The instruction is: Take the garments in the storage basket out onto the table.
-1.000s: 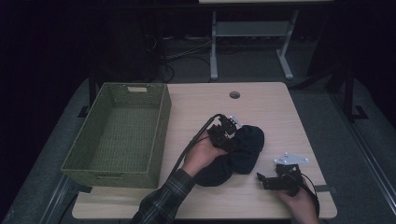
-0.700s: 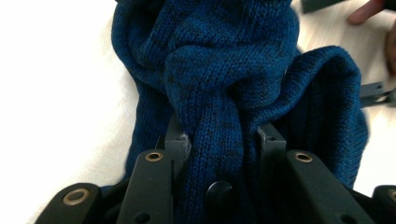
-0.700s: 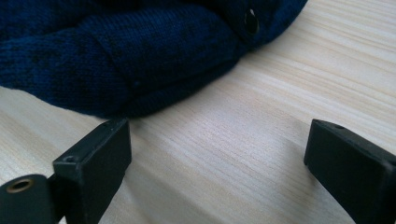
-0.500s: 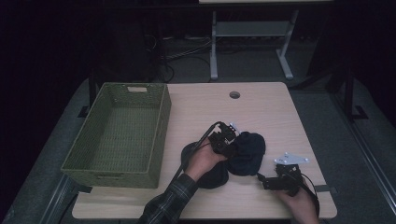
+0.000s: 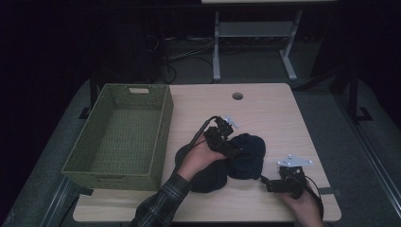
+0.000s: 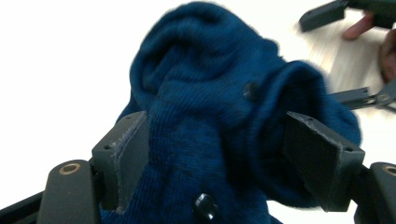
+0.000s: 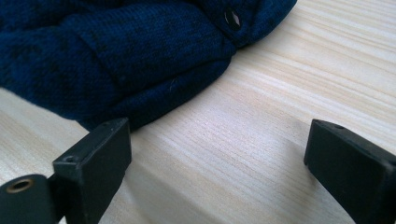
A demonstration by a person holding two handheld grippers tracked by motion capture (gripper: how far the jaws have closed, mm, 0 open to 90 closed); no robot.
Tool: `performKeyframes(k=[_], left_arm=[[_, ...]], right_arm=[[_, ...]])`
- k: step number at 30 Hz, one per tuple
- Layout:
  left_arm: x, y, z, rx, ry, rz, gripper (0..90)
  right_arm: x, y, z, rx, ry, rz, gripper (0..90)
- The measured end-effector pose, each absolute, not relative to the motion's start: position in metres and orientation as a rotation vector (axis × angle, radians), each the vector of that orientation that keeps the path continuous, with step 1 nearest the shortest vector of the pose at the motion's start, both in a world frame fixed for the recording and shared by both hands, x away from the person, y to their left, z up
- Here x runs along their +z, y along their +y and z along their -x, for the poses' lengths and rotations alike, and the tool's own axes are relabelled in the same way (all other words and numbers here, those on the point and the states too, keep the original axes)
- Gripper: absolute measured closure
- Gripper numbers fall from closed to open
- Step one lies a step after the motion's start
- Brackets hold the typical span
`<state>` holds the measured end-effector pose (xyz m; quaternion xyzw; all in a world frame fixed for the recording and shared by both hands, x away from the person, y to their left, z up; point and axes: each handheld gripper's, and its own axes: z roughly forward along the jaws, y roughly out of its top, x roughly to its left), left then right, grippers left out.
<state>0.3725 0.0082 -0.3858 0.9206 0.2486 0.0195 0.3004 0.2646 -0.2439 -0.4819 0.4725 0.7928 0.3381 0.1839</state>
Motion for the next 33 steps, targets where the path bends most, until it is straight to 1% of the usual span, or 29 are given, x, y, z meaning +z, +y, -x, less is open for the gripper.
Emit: performKeyframes(k=[3, 6, 7, 11, 12, 15, 16, 17, 25, 28, 33], left_arm=[[-0.373, 0.015, -0.368, 0.068, 0.668, -2.403, 23.7], [-0.363, 0.025, -0.361, 0.087, 0.656, -2.389, 34.6], [-0.361, 0.029, -0.359, 0.097, 0.662, -2.388, 34.6], [-0.359, 0.049, -0.347, 0.094, 0.686, -2.373, 62.6], [-0.359, 0.058, -0.339, 0.101, 0.699, -2.375, 73.4], [-0.361, 0.066, -0.331, 0.099, 0.705, -2.378, 86.5], [-0.363, 0.07, -0.327, 0.097, 0.709, -2.377, 86.5], [-0.366, 0.073, -0.324, 0.092, 0.7, -2.397, 89.8], [-0.403, 0.089, -0.306, 0.052, 0.752, -2.435, 89.8], [-0.423, 0.089, -0.306, 0.05, 0.776, -2.472, 88.7], [-0.439, 0.089, -0.309, 0.045, 0.792, -2.511, 88.6]], right_arm=[[-0.482, -0.244, -0.265, 0.953, 2.235, -1.334, 7.1], [-0.482, -0.244, -0.265, 0.952, 2.236, -1.331, 7.2], [-0.482, -0.244, -0.265, 0.953, 2.236, -1.331, 7.2], [-0.482, -0.244, -0.265, 0.953, 2.236, -1.328, 7.2], [-0.482, -0.244, -0.265, 0.954, 2.236, -1.334, 7.2], [-0.482, -0.244, -0.265, 0.953, 2.236, -1.331, 7.2], [-0.482, -0.244, -0.265, 0.952, 2.236, -1.332, 7.1], [-0.482, -0.244, -0.265, 0.953, 2.236, -1.331, 7.2], [-0.482, -0.244, -0.265, 0.952, 2.236, -1.331, 7.2], [-0.482, -0.243, -0.264, 0.958, 2.252, -1.311, 7.2], [-0.477, -0.244, -0.265, 0.906, 2.286, -1.305, 7.5]])
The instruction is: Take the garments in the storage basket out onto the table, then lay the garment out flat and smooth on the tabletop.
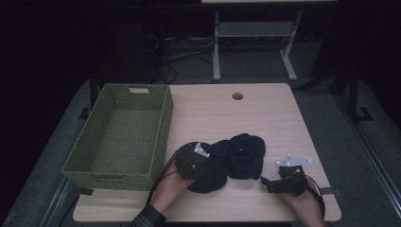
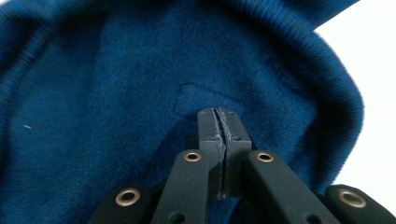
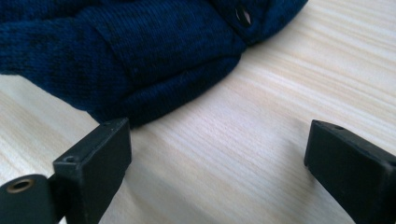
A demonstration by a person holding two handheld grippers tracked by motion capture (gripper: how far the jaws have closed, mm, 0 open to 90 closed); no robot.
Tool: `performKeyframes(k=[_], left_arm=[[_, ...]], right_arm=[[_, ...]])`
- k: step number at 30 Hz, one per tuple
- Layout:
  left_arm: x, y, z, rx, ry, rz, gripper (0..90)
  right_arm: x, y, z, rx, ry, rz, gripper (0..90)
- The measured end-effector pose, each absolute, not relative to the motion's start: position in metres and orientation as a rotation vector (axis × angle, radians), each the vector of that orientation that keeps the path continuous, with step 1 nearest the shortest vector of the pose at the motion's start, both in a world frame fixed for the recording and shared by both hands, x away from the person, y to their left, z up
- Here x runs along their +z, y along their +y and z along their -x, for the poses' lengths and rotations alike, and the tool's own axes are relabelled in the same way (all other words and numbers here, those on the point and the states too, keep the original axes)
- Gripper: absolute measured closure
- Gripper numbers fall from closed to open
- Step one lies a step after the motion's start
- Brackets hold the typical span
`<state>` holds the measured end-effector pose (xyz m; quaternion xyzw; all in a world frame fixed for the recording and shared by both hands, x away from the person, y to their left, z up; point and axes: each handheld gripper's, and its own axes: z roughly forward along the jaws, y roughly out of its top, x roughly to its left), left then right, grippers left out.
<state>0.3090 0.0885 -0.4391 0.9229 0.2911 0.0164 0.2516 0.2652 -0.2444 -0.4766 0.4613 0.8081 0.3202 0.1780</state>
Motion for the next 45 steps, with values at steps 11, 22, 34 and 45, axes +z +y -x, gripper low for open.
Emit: performKeyframes(k=[11, 22, 34, 45], left_arm=[[-0.447, 0.089, -0.308, 0.067, 0.792, -2.513, 88.6], [-0.448, 0.093, -0.311, 0.018, 0.811, -2.483, 88.7], [-0.449, 0.095, -0.311, 0.012, 0.823, -2.465, 89.6], [-0.449, 0.094, -0.31, 0.023, 0.821, -2.464, 89.9]], right_arm=[[-0.457, -0.252, -0.278, 0.996, 2.207, -1.361, 17.4], [-0.451, -0.233, -0.315, 1.063, 2.18, -1.365, 26.6], [-0.471, -0.228, -0.327, 0.998, 2.246, -1.382, 63.5], [-0.461, -0.244, -0.333, 0.886, 2.215, -1.336, 86.6]])
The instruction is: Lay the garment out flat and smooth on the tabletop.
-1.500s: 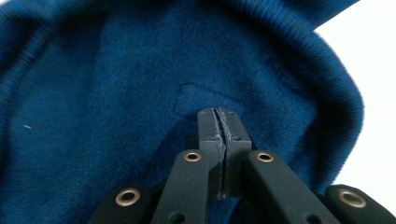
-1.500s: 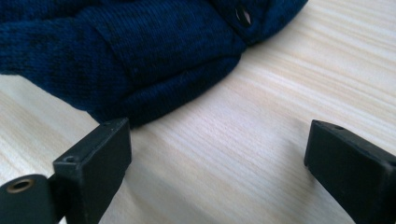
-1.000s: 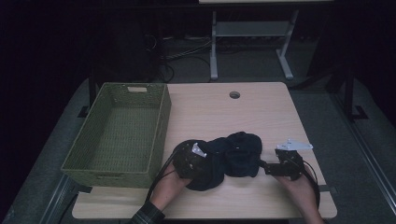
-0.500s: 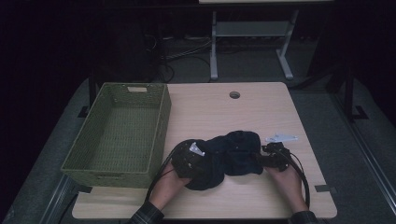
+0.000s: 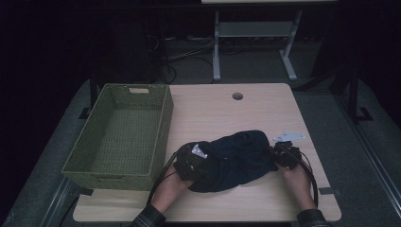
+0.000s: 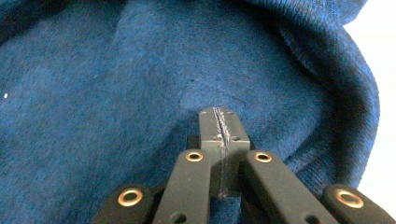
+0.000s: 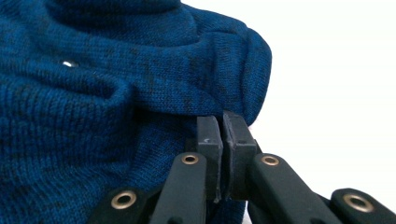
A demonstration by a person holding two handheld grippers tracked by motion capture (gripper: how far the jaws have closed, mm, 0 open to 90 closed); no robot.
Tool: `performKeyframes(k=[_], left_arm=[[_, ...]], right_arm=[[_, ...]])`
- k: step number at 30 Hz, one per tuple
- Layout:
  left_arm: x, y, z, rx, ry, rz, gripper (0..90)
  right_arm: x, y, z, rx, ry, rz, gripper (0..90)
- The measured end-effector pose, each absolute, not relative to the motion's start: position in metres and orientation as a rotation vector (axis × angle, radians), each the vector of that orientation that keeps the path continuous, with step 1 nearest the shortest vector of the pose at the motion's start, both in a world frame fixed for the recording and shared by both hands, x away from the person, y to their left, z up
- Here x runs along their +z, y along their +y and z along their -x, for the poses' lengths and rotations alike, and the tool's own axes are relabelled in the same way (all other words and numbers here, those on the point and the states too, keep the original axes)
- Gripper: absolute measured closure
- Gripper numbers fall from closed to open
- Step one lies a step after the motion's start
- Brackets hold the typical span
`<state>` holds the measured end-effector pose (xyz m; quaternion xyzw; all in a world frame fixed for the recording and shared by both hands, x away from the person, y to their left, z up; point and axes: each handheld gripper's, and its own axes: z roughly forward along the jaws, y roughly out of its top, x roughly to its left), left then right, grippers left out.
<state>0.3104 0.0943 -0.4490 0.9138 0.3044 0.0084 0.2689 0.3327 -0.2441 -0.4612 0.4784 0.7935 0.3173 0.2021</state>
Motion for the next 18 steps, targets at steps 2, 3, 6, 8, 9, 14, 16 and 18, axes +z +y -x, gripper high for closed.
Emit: performKeyframes(k=[2, 3, 6, 8, 9, 14, 16, 18], left_arm=[[-0.449, 0.094, -0.31, 0.023, 0.821, -2.464, 89.9], [-0.449, 0.094, -0.31, 0.024, 0.821, -2.464, 89.9], [-0.449, 0.093, -0.309, 0.036, 0.818, -2.472, 90.0], [-0.448, 0.093, -0.309, 0.039, 0.813, -2.477, 90.0], [-0.448, 0.093, -0.309, 0.041, 0.811, -2.48, 90.0], [-0.449, 0.094, -0.31, 0.025, 0.829, -2.459, 89.6], [-0.449, 0.095, -0.311, 0.006, 0.828, -2.456, 88.4], [-0.448, 0.094, -0.31, -0.019, 0.831, -2.443, 86.1]], right_arm=[[-0.461, -0.247, -0.333, 0.884, 2.214, -1.342, 86.5], [-0.461, -0.25, -0.333, 0.878, 2.212, -1.346, 86.6], [-0.463, -0.26, -0.335, 0.853, 2.205, -1.354, 86.8], [-0.463, -0.264, -0.335, 0.842, 2.198, -1.361, 86.8], [-0.464, -0.267, -0.335, 0.841, 2.191, -1.374, 86.8], [-0.463, -0.273, -0.334, 0.907, 2.186, -1.396, 81.6], [-0.462, -0.273, -0.333, 0.919, 2.185, -1.399, 80.1], [-0.457, -0.273, -0.329, 0.943, 2.173, -1.397, 78.4]])
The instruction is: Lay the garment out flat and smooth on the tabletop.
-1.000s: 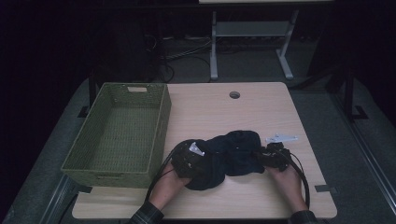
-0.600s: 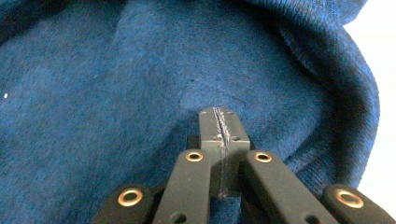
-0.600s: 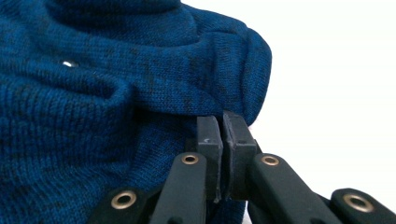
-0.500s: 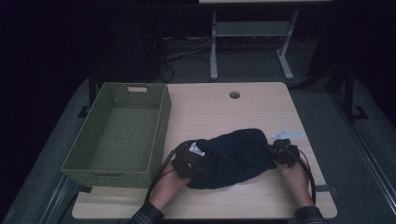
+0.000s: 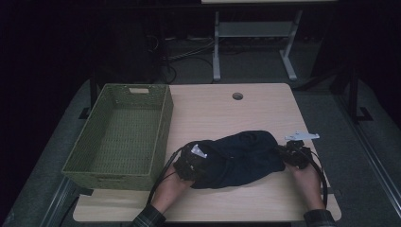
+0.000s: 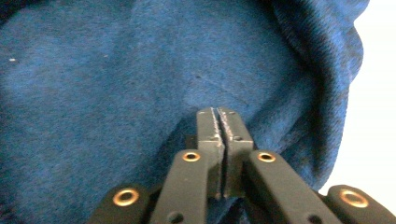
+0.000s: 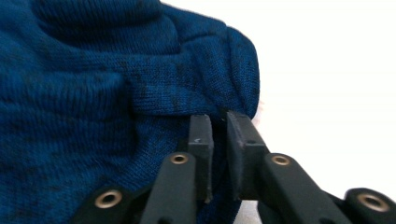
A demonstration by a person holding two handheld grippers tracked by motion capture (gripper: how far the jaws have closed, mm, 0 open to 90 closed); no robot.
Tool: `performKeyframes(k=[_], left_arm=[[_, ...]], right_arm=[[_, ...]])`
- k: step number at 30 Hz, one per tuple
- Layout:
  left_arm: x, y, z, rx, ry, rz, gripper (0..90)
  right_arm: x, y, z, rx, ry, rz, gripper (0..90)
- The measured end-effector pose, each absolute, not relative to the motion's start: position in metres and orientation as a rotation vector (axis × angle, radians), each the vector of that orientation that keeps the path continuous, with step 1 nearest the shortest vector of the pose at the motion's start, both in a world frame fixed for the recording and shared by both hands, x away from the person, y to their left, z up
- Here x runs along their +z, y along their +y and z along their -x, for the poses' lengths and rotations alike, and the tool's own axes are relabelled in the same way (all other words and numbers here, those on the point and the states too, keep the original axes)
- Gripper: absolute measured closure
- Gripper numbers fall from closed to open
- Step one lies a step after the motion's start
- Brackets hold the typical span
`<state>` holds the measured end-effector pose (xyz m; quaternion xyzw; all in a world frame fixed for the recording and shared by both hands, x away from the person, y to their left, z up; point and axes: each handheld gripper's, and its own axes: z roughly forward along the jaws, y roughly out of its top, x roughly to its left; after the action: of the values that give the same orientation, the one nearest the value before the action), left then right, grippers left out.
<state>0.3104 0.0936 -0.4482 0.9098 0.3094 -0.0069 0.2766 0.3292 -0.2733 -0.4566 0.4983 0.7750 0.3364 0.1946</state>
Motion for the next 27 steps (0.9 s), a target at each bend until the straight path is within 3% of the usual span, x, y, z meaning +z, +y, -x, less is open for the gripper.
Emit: performKeyframes(k=[5, 7, 11, 20, 27], left_arm=[[-0.433, 0.089, -0.31, -0.01, 0.801, -2.414, 84.0], [-0.425, 0.088, -0.312, 0.0, 0.773, -2.418, 82.8], [-0.415, 0.082, -0.322, 0.033, 0.77, -2.394, 82.6], [-0.401, 0.054, -0.368, 0.078, 0.761, -2.356, 89.8], [-0.405, 0.041, -0.394, 0.105, 0.766, -2.345, 90.0]], right_arm=[[-0.443, -0.276, -0.314, 0.987, 2.159, -1.391, 76.1], [-0.438, -0.28, -0.307, 1.032, 2.144, -1.415, 67.1], [-0.436, -0.284, -0.302, 1.06, 2.124, -1.43, 64.5], [-0.429, -0.26, -0.273, 1.112, 2.221, -1.32, 84.6], [-0.429, -0.235, -0.256, 1.183, 2.302, -1.242, 89.6]])
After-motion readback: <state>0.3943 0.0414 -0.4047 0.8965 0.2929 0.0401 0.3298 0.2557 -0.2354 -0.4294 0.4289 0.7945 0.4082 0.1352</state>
